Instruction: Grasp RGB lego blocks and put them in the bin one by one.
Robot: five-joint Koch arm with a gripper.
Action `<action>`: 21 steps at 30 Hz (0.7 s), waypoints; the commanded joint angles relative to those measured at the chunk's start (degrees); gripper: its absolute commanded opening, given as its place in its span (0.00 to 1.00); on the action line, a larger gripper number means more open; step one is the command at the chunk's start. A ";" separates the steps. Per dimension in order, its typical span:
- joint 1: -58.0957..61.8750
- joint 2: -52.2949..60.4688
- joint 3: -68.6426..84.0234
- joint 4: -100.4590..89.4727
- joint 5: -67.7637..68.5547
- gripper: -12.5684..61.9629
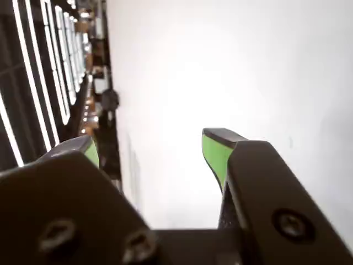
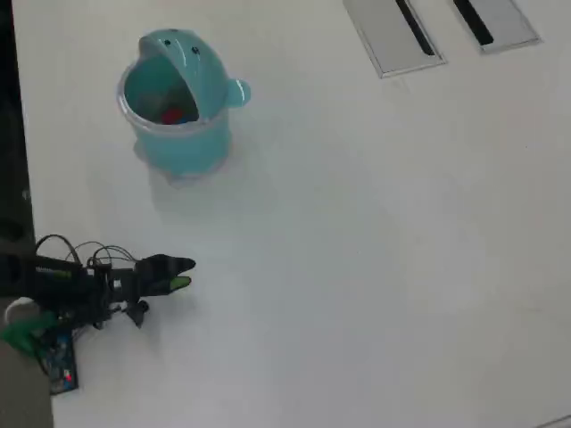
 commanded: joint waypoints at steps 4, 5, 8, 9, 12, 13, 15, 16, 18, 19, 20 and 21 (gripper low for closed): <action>-0.44 3.60 4.04 5.71 -0.09 0.65; -0.70 3.60 4.04 7.03 0.00 0.65; -1.32 3.60 4.04 8.53 1.14 0.65; -1.23 3.60 4.04 8.53 1.41 0.64; -1.23 3.60 4.04 9.32 1.49 0.64; -1.23 3.60 4.04 9.32 1.49 0.64; -1.76 3.60 4.04 9.32 1.76 0.64; -2.20 3.60 4.04 9.32 2.64 0.64; -3.08 3.60 4.04 9.32 4.22 0.64; -3.52 3.60 4.04 9.32 5.19 0.64; -3.69 3.60 4.04 9.32 6.24 0.64; -3.78 3.60 4.04 9.40 6.59 0.63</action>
